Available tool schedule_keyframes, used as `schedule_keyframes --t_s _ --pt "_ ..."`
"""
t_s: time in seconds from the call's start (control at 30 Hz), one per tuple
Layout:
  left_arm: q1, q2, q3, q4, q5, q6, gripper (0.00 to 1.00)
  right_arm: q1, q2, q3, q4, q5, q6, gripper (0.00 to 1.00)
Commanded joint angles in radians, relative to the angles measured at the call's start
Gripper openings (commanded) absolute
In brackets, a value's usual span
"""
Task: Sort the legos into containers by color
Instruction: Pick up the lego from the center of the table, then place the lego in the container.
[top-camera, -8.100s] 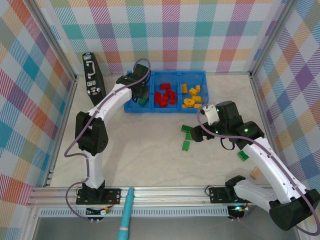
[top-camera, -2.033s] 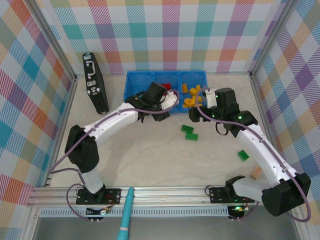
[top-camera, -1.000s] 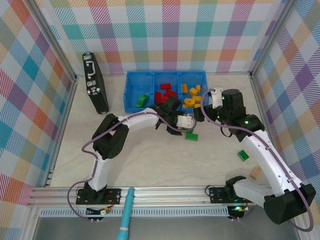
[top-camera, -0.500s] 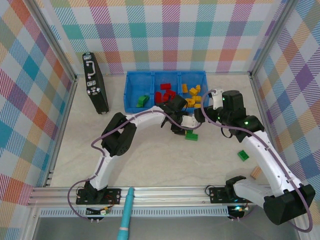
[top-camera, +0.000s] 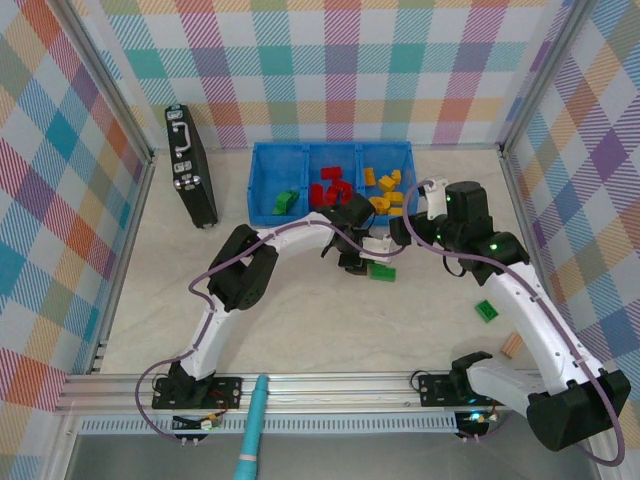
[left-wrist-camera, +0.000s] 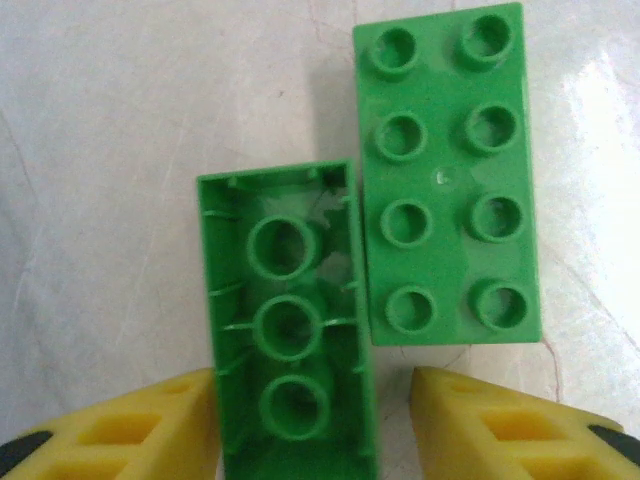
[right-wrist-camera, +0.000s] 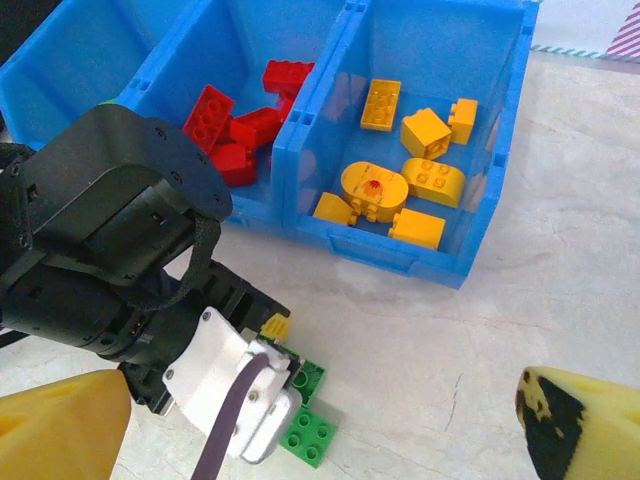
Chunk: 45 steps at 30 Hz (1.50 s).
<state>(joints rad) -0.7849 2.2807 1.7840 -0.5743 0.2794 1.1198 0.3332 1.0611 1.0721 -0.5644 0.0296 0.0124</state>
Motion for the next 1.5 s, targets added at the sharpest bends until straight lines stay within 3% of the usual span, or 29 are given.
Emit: schedule_keyframes --t_s 0.0,0.23,0.57,0.77,0.97,1.23,1.47 --pt "-0.007 0.014 0.022 -0.026 0.023 -0.01 0.38 -0.007 -0.024 -0.012 0.013 -0.01 -0.011 0.99" --pt "0.003 -0.042 -0.019 -0.073 -0.045 -0.091 0.26 -0.007 -0.03 -0.007 0.003 -0.008 -0.011 0.99" --pt "0.116 -0.482 -0.322 -0.004 -0.175 -0.298 0.25 -0.009 -0.027 -0.02 0.045 -0.029 0.003 0.99" --pt "0.239 -0.589 -0.343 0.034 -0.264 -0.417 0.26 -0.008 -0.009 -0.016 0.066 -0.046 0.02 0.99" --pt "0.355 -0.531 -0.256 0.085 -0.318 -0.553 0.26 -0.008 -0.007 -0.008 0.054 -0.045 0.032 0.99" --pt "0.392 -0.333 -0.055 0.07 -0.519 -0.598 0.3 -0.008 -0.008 -0.018 0.04 -0.022 0.07 0.99" --pt "0.449 -0.197 0.057 0.075 -0.501 -0.687 0.3 -0.008 -0.024 -0.046 0.028 -0.01 0.113 0.99"
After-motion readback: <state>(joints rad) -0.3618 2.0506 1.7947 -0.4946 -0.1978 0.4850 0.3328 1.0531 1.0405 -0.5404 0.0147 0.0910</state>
